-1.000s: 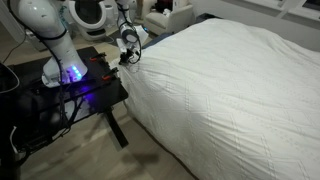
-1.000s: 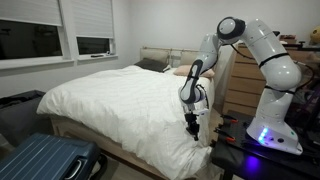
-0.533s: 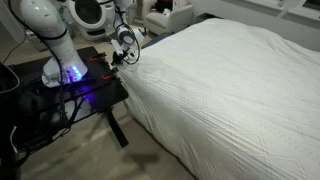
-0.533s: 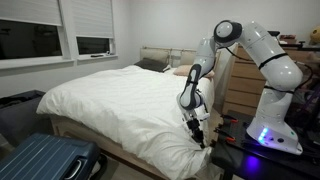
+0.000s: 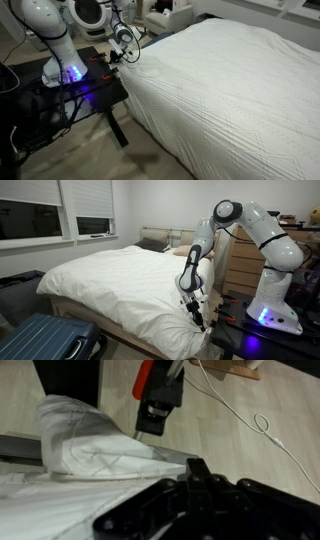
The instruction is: Spread the bed fully
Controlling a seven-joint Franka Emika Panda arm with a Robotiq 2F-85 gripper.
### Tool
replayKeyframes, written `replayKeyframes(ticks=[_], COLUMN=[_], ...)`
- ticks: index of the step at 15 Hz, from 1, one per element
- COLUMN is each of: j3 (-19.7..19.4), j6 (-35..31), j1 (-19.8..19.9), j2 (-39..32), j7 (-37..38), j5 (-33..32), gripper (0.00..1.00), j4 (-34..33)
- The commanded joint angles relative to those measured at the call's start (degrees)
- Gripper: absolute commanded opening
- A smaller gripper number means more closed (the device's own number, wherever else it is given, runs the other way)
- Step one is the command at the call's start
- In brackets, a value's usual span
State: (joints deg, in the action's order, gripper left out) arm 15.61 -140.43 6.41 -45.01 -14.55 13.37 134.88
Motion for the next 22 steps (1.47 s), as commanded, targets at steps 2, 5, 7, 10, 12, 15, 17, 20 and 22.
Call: replayKeyframes(ticks=[2, 5, 7, 10, 12, 15, 17, 20, 22], j3=[6.14, 8.07, 8.59, 7.74, 8.63, 9.76, 8.35, 7.51, 9.04], j6=[3.88, 1.97, 1.12, 1.37, 0.9, 0.49, 0.69, 0.9, 0.12], j1=[-0.14, 0.93, 1.09, 0.15, 0.56, 1.08, -0.2, -1.11, -1.31], j2=[-1.28, -1.53, -1.82, -2.83, -2.61, -2.14, -3.27, -3.72, -4.32], j7=[-2.53, -4.82, -5.85, -4.85, -5.57, -7.2, -6.08, -4.33, -4.74], j5=[3.34, 4.73, 4.75, 4.1, 4.28, 4.34, 3.53, 3.33, 4.54], gripper=[0.0, 0.0, 0.0, 0.0, 0.0, 0.0, 0.0, 0.08, 0.32], j4=[1.23, 1.44, 1.72, 1.7, 2.03, 2.52, 2.07, 1.52, 1.26])
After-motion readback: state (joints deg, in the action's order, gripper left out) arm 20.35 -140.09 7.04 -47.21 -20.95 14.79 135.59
